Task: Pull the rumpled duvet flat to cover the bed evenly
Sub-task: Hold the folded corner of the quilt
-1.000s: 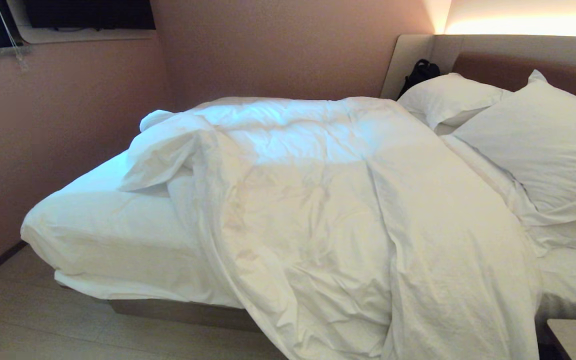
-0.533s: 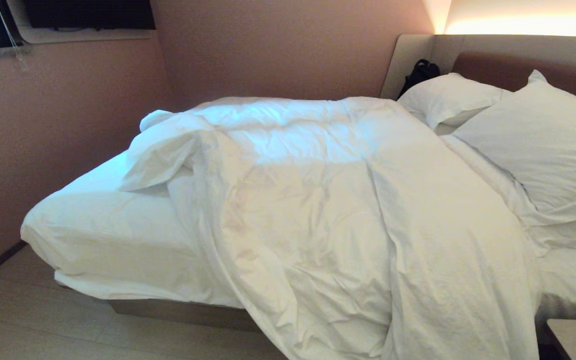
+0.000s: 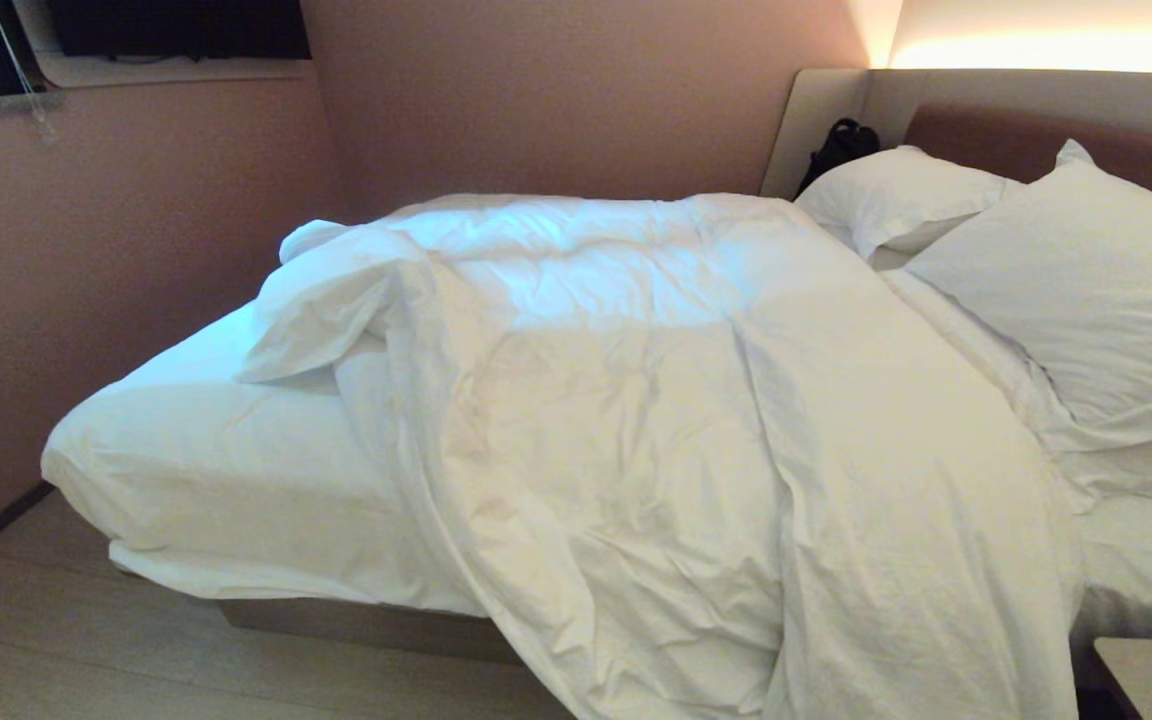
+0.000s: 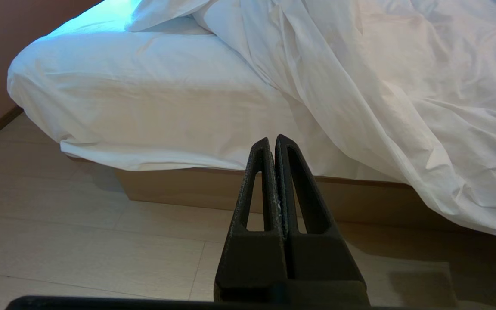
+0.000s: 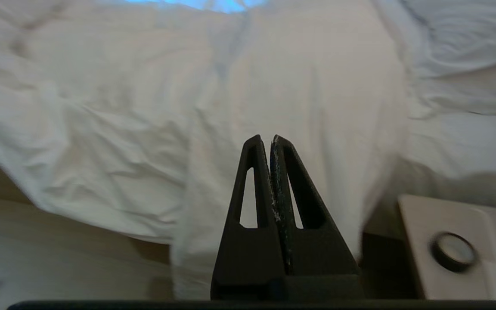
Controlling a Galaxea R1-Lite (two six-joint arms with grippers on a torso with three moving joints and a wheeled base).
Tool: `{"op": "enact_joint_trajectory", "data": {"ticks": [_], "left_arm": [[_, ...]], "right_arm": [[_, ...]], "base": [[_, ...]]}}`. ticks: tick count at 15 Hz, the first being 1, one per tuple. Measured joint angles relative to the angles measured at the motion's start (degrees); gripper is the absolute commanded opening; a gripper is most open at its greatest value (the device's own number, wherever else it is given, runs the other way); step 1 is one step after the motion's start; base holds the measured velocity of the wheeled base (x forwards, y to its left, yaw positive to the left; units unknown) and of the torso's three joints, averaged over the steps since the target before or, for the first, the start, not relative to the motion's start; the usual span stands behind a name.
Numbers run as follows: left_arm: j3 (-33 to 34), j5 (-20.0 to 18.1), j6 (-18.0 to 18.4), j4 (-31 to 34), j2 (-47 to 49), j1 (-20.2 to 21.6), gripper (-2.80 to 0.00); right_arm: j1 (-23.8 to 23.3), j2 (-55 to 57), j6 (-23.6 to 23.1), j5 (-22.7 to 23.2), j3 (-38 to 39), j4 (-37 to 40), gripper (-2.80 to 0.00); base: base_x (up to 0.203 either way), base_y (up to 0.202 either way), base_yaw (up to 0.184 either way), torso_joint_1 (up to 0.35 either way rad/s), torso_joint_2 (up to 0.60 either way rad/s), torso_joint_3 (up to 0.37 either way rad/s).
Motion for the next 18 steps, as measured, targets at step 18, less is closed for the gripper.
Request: {"op": "enact_joint_trajectory", "data": {"ticks": [18], "left_arm": [[0.0, -0.01, 0.01, 0.0, 0.0, 0.0, -2.8]], "right_arm": [[0.0, 0.0, 3.6, -3.25, 0.45, 0.68, -2.8]], "base": [[0.0, 0.0, 0.0, 0.0, 0.0, 0.0]]}}
